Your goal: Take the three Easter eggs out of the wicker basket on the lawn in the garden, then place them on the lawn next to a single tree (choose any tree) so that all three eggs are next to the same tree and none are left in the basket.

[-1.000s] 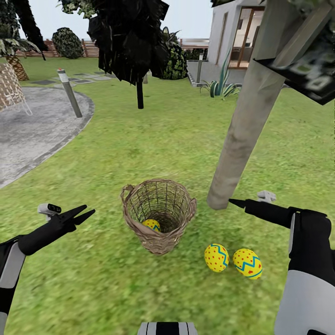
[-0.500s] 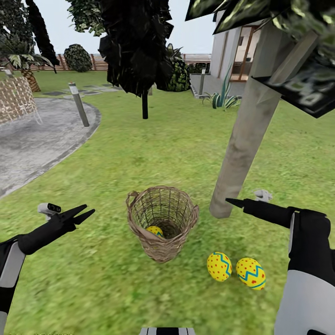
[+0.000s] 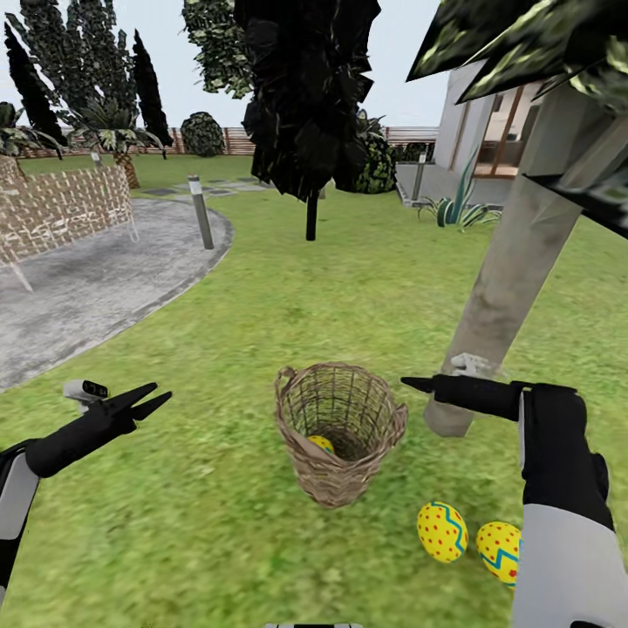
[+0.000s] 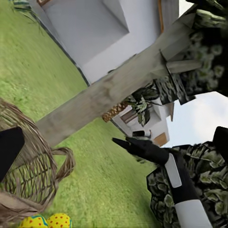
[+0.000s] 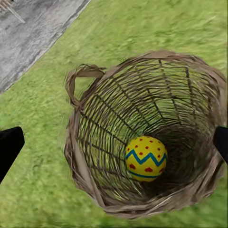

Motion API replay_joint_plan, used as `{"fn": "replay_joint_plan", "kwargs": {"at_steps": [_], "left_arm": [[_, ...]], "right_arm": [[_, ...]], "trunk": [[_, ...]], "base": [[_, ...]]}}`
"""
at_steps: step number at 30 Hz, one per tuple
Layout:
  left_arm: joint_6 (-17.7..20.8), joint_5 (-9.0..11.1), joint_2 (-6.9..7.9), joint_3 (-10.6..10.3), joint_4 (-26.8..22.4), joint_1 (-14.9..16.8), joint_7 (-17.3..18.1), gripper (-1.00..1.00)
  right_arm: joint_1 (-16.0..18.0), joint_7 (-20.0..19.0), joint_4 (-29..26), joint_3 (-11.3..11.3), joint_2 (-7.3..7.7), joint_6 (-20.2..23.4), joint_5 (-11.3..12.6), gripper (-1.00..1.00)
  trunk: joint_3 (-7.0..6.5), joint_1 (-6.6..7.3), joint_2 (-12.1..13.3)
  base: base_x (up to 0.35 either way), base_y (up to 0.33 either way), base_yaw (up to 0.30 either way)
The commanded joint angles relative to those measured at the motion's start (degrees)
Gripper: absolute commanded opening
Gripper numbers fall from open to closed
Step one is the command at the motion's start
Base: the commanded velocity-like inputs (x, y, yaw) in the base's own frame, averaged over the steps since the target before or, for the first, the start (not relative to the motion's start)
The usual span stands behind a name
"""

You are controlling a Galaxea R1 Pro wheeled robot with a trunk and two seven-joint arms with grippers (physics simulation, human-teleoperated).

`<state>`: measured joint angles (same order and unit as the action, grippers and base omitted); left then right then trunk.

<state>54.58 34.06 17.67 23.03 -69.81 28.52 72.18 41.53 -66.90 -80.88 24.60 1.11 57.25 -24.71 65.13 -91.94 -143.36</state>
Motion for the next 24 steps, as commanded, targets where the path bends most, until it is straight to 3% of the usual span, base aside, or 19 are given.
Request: {"fn": "replay_joint_plan", "kwargs": {"at_steps": [1, 2, 4, 7, 9, 10, 12, 14, 17, 21, 24], "left_arm": [[0.44, 0.13, 0.00, -0.01, 0.02, 0.01, 0.06, 1.00], [0.44, 0.13, 0.00, 0.00, 0.00, -0.01, 0.06, 1.00], [0.42, 0.13, 0.00, 0.00, -0.05, -0.04, 0.06, 1.00], [-0.06, 0.24, -0.27, 1.20, -0.04, -0.09, 0.24, 1.00], [-0.23, 0.35, -0.65, 3.69, 0.04, -0.11, 0.36, 1.00], [-0.29, 0.41, -0.81, 5.32, 0.19, -0.17, 0.43, 1.00], [-0.27, 0.48, -0.92, 6.76, 0.33, -0.34, 0.55, 1.00], [-0.19, 0.51, -0.96, 7.15, 0.34, -0.43, 0.63, 1.00], [-0.11, 0.51, -0.95, 7.32, 0.35, -0.44, 0.67, 1.00], [-0.09, 0.56, -0.94, 7.59, 0.37, -0.45, 0.68, 1.00], [-0.09, 0.57, -0.96, 7.64, 0.37, -0.47, 0.68, 1.00]], "right_arm": [[0.04, 0.07, 0.00, -1.53, -0.05, 0.35, -0.61, 1.00], [0.04, 1.03, 0.05, -3.35, -0.25, 0.37, -0.59, 1.00], [0.04, 7.47, 0.26, -9.51, -3.47, 0.40, -0.46, 1.00], [0.04, 16.33, 0.62, -12.65, -6.82, 0.40, -0.53, 1.00], [0.04, 20.24, 1.30, -15.52, -7.44, 0.40, -0.44, 1.00], [0.04, 22.94, 1.99, -18.00, -7.70, 0.40, -0.35, 1.00], [0.04, 28.27, 3.27, -21.64, -8.25, 0.40, -0.07, 1.00], [0.04, 31.93, 4.56, -23.08, -9.37, 0.40, 0.00, 1.00], [0.11, 33.45, 6.25, -23.52, -10.02, 0.40, -0.04, 1.00], [0.28, 36.14, 8.36, -23.68, -10.20, 0.53, -0.11, 1.00], [0.67, 41.70, 10.95, -23.71, -10.29, 0.56, 0.19, 1.00]], "trunk": [[-0.18, 0.03, 0.00], [-0.40, 0.06, 0.01], [-0.84, 0.11, 0.04], [-0.84, 0.11, 0.04], [-0.84, 0.11, 0.04], [-0.84, 0.11, 0.04], [-0.84, 0.11, 0.04], [-0.84, 0.11, 0.04], [-0.84, 0.11, 0.04], [-0.84, 0.11, 0.04], [-0.84, 0.11, 0.04]], "base": [[0.000, 0.000, 0.286], [0.000, 0.000, 0.276], [0.000, 0.000, 0.135], [0.000, 0.000, 0.030], [0.000, 0.000, 0.007], [0.000, 0.000, 0.003], [0.000, 0.000, 0.001], [0.004, 0.000, 0.000], [0.124, 0.067, 0.000], [0.250, 0.147, 0.000], [0.273, 0.165, 0.000]]}}
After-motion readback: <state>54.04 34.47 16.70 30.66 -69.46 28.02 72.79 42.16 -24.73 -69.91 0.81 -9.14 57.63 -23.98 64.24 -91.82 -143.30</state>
